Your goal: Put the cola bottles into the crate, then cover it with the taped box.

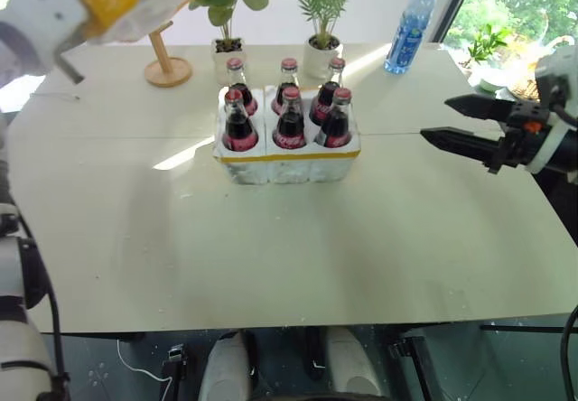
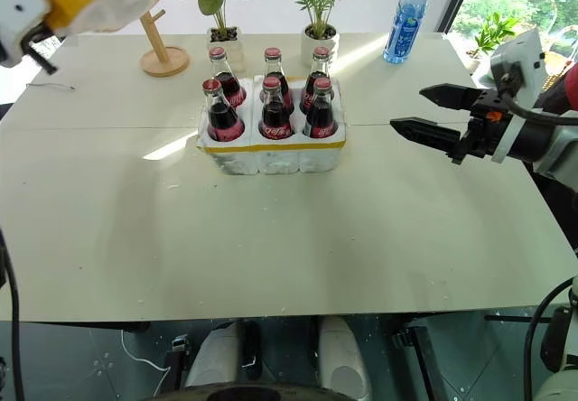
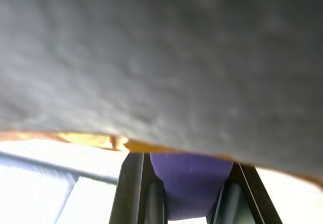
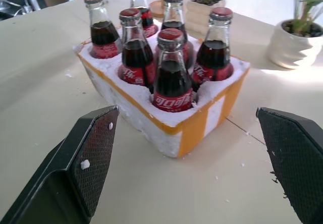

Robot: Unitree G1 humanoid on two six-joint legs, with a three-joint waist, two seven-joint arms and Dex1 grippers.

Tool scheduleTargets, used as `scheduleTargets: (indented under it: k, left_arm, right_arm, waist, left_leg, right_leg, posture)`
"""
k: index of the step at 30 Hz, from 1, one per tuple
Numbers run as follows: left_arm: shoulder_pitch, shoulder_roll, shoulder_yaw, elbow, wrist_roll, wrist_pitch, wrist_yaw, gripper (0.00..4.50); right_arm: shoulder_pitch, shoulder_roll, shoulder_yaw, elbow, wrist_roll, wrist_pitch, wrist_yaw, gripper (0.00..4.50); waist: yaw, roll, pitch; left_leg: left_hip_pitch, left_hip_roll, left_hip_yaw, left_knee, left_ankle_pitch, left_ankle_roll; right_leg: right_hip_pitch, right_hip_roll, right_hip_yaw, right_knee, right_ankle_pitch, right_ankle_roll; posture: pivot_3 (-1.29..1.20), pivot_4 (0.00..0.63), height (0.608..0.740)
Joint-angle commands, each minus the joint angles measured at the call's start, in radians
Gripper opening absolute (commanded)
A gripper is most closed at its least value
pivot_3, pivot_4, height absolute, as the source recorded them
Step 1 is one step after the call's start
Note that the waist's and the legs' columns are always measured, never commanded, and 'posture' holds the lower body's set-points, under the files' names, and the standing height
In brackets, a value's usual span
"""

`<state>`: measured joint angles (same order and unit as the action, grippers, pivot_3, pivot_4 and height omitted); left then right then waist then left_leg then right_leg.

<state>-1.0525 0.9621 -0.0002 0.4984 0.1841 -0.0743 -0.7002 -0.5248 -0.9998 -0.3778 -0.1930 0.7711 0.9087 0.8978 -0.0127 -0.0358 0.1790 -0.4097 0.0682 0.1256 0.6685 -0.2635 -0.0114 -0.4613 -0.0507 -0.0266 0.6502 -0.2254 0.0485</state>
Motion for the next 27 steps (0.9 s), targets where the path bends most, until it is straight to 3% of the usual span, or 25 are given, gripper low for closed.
scheduleTargets:
  k: [1, 7, 13, 24, 27]
  left_arm:
    - [0.019, 0.01, -0.058, -0.115, 0.124, -0.123, 0.094, 0.27]
    - [0.081, -0.025, -0.139, -0.143, 0.27, -0.203, 0.202, 0.27]
    - [0.094, -0.084, -0.182, -0.17, 0.36, -0.157, 0.251, 0.27]
    - [0.203, -0.095, -0.222, -0.446, 0.607, -0.031, 0.235, 0.27]
    - [0.272, -0.09, -0.212, -0.492, 0.609, -0.003, 0.198, 1.81]
  right_arm:
    - [0.006, -0.002, -0.056, -0.038, 0.025, -0.002, -0.026, 4.5]
    - [0.046, 0.016, -0.083, -0.067, 0.049, 0.007, -0.072, 4.5]
    - [0.06, 0.02, -0.092, -0.078, 0.07, 0.008, -0.098, 4.5]
    - [0.069, 0.037, -0.085, -0.09, 0.097, 0.0, -0.138, 4.5]
    - [0.072, 0.04, -0.08, -0.092, 0.098, -0.003, -0.142, 4.5]
  waist:
    - [0.0, 0.0, 0.0]
    - [0.002, 0.002, -0.001]
    - [0.004, 0.001, -0.001]
    - [0.001, 0.002, -0.001]
    - [0.001, 0.002, -0.001]
  left_leg:
    - [0.0, 0.0, 0.0, 0.0, 0.0, 0.0]
    - [0.002, 0.0, 0.0, 0.0, 0.0, 0.0]
    - [0.001, 0.0, 0.0, 0.0, 0.0, 0.0]
    - [0.002, 0.0, 0.0, 0.0, 0.0, 0.0]
    - [0.002, 0.0, 0.0, 0.0, 0.0, 0.0]
  right_leg:
    - [0.0, 0.0, 0.0, 0.0, 0.0, 0.0]
    - [0.001, 0.0, 0.001, 0.0, 0.0, 0.0]
    - [0.001, 0.0, 0.001, 0.0, 0.0, 0.0]
    - [0.001, 0.001, 0.002, 0.0, 0.0, 0.0]
    - [0.001, 0.001, 0.002, 0.0, 0.0, 0.0]
  posture:
    - [0.0, 0.15, 0.74]
    - [0.0, 0.15, 0.74]
    - [0.0, 0.15, 0.74]
    - [0.0, 0.15, 0.74]
    - [0.0, 0.15, 0.74]
